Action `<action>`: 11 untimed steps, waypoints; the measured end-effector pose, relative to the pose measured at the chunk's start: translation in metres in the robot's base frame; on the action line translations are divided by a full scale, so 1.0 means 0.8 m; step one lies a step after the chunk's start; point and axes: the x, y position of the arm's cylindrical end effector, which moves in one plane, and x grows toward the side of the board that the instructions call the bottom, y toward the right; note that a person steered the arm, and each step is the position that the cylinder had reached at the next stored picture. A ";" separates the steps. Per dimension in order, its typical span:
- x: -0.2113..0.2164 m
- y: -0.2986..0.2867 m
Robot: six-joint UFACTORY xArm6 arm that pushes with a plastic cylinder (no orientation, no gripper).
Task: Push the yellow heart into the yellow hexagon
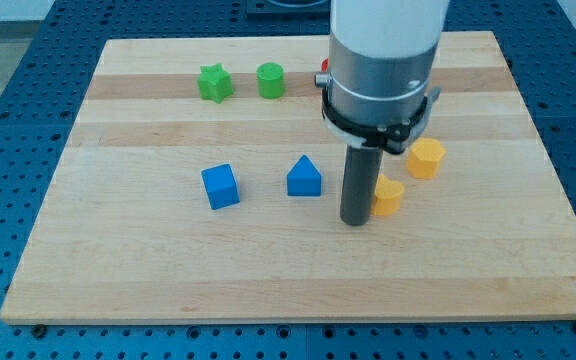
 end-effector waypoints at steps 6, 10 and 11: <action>-0.016 0.082; -0.085 0.108; -0.062 0.106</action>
